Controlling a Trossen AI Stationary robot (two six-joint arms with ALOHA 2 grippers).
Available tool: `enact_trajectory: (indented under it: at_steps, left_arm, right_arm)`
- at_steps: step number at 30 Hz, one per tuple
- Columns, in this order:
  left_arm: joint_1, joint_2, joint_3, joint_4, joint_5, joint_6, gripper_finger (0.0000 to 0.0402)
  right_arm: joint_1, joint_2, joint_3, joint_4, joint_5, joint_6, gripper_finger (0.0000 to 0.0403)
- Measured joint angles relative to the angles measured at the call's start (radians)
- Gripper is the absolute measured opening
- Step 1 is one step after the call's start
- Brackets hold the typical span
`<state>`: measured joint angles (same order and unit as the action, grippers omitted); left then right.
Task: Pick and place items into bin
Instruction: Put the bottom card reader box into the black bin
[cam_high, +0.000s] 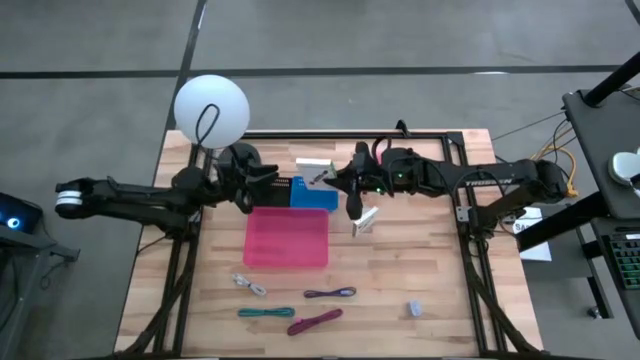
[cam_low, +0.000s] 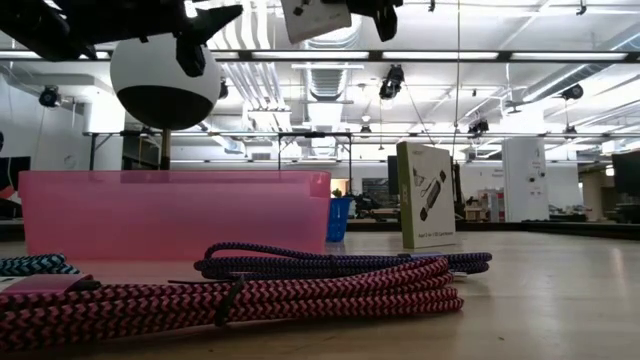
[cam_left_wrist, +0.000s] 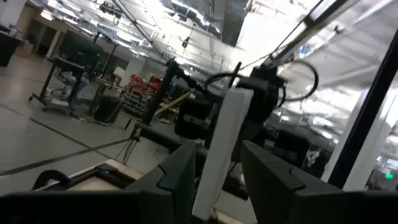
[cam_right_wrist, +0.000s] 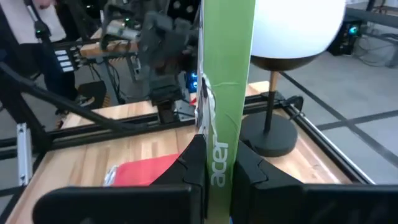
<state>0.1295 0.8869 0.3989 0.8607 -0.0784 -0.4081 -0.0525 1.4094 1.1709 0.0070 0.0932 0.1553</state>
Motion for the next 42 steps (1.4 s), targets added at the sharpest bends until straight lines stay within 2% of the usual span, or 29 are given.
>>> enact_trajectory:
  at_steps: [6, 13, 18, 42]
  left_arm:
    - [-0.001, 0.105, 0.063, 0.056, 0.072, 0.102, 0.0114]
    - [-0.001, 0.187, 0.125, 0.055, 0.100, 0.106, 0.0114]
    - [-0.001, 0.210, 0.133, 0.056, 0.102, 0.102, 0.0114]
    - [-0.001, 0.285, 0.201, 0.075, 0.102, 0.102, 0.0114]
  right_arm:
    - [-0.028, 0.000, 0.000, -0.001, -0.054, 0.025, 0.0020]
    - [-0.034, 0.000, 0.000, -0.001, -0.078, 0.028, 0.0020]
    - [-0.034, 0.000, 0.000, 0.002, -0.144, 0.028, 0.0020]
    - [-0.034, 0.000, 0.000, 0.002, -0.155, 0.028, 0.0020]
